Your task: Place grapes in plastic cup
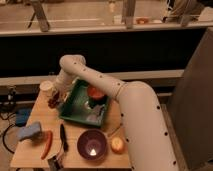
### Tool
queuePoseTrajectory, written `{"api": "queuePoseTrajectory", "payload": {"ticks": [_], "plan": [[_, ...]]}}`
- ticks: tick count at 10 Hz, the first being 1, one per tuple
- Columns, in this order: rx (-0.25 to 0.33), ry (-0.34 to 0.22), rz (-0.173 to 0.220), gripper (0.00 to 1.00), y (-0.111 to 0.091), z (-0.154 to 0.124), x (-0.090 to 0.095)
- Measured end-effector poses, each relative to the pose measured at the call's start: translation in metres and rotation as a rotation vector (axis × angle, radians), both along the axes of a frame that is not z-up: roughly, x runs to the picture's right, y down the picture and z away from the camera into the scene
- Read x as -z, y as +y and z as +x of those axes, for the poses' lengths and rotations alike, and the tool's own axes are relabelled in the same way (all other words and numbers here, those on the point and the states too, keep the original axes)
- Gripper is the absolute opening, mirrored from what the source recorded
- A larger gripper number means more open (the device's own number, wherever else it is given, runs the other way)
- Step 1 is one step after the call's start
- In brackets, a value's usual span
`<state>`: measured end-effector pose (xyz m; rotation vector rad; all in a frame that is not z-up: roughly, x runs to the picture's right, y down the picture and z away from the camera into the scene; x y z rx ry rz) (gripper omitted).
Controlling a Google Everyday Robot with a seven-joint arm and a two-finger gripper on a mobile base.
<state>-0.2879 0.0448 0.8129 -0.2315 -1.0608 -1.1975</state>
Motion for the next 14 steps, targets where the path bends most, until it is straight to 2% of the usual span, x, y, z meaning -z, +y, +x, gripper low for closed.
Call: {"api": "queuePoseTrajectory", "payload": {"ticks": [4, 7, 10, 14], "plan": [[0.034, -0.046, 0.034, 0.52, 0.007, -0.016, 0.007], [0.001, -0.016, 0.060, 0.79, 0.002, -0.009, 0.007], [-0.051, 0.013, 0.076, 0.80, -0.011, 0.007, 0.005], [-0.069, 0.022, 0.078, 0.80, -0.020, 0.010, 0.001]]}}
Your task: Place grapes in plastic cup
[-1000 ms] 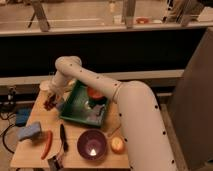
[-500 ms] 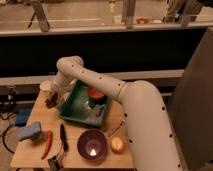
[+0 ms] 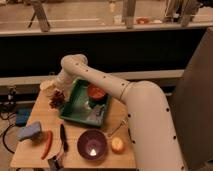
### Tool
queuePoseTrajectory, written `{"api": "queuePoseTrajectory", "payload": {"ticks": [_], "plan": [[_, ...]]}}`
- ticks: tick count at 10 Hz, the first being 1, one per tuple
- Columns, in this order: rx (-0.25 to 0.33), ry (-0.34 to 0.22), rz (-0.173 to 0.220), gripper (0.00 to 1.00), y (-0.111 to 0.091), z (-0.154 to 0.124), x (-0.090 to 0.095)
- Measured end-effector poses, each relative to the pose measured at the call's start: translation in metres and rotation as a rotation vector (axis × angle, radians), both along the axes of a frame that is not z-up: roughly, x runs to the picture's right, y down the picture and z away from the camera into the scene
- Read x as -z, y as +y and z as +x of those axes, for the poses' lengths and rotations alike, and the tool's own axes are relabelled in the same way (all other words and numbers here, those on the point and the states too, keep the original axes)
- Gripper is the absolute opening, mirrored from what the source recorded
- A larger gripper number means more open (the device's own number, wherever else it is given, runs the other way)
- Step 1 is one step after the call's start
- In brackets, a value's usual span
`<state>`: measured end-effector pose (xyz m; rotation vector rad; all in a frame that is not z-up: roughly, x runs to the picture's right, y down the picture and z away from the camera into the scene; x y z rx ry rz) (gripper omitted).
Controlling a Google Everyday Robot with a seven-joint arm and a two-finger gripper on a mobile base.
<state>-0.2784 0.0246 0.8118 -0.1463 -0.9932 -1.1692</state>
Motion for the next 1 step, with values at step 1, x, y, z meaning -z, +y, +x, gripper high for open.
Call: {"api": "queuePoseTrajectory", "payload": {"ticks": [1], "plan": [[-0.012, 0.006, -0.005, 0.80, -0.0034, 0.0016, -0.0009]]}}
